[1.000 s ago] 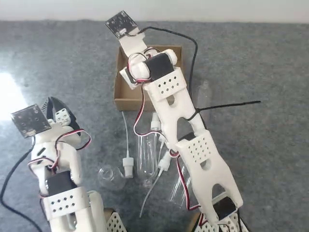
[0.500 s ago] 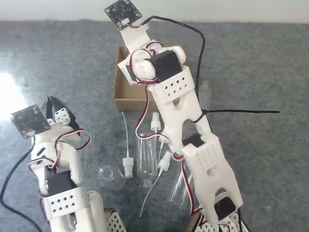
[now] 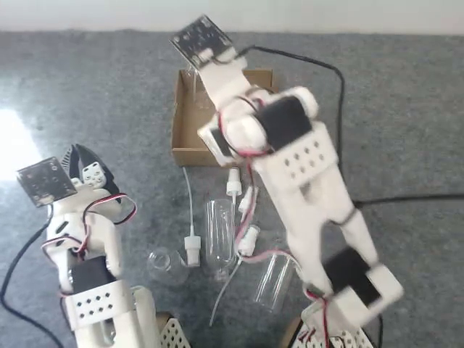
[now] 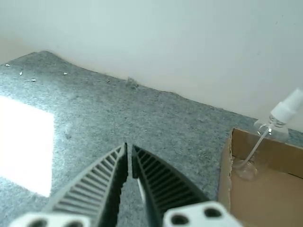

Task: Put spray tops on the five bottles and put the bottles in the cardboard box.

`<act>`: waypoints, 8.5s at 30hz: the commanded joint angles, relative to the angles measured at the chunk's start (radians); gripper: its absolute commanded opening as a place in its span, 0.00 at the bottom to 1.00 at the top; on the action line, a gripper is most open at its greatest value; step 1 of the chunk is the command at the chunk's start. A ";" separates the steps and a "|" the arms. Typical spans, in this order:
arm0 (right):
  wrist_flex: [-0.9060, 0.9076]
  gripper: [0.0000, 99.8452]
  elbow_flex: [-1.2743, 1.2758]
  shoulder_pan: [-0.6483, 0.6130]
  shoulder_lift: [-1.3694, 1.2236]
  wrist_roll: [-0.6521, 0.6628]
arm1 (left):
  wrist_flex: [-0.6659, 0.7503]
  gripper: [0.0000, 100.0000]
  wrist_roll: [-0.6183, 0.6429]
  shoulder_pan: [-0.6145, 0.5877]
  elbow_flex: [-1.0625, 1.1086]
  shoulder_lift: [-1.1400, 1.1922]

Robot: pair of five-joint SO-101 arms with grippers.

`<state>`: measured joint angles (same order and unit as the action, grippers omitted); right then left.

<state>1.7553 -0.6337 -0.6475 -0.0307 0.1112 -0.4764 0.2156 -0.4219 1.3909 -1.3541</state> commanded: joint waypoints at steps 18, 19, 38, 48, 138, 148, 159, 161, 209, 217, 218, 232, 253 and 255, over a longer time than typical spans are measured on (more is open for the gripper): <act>-0.108 0.22 0.753 -0.120 0.837 0.074 | -0.107 0.02 0.064 -0.138 -0.139 0.005; -0.145 0.22 0.806 -0.136 0.863 0.074 | -0.124 0.02 0.064 -0.155 -0.153 0.005; -0.645 0.23 1.407 -0.489 1.145 0.075 | -0.147 0.02 0.109 -0.345 -0.186 0.005; -0.828 0.36 1.481 -0.595 1.109 0.095 | -0.144 0.02 0.109 -0.345 -0.183 0.005; -1.036 0.18 1.485 -0.622 0.707 0.117 | -0.143 0.02 0.109 -0.342 -0.183 0.006; -0.812 0.16 1.435 -0.544 0.878 0.118 | -0.143 0.02 0.109 -0.342 -0.183 0.006; -0.690 0.14 1.373 -0.443 0.888 0.150 | -0.143 0.02 0.109 -0.342 -0.183 0.006; -0.667 0.14 1.363 -0.443 0.888 0.150 | -0.143 0.02 0.109 -0.342 -0.183 0.006; -0.199 0.14 0.879 -0.191 0.888 0.143 | -0.069 0.02 0.101 -0.196 -0.104 0.006; -0.142 0.13 0.884 -0.033 0.897 0.141 | 0.005 0.02 0.101 -0.196 -0.061 0.006; -0.143 0.13 0.893 -0.007 0.897 0.138 | 0.005 0.02 0.101 -0.195 -0.061 0.006; -0.403 0.14 1.131 0.331 0.895 0.094 | -0.060 0.05 -0.003 -0.077 -0.077 0.006; -0.565 0.14 1.310 0.638 0.888 0.037 | -0.577 0.05 -0.279 0.190 -0.490 0.014; -0.602 0.14 1.356 0.648 0.888 0.037 | -0.631 0.05 -0.302 0.210 -0.532 0.015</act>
<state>1.2290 0.6736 -0.0384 0.8193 0.1588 -1.0180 -0.0437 -0.2470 0.9782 -1.3541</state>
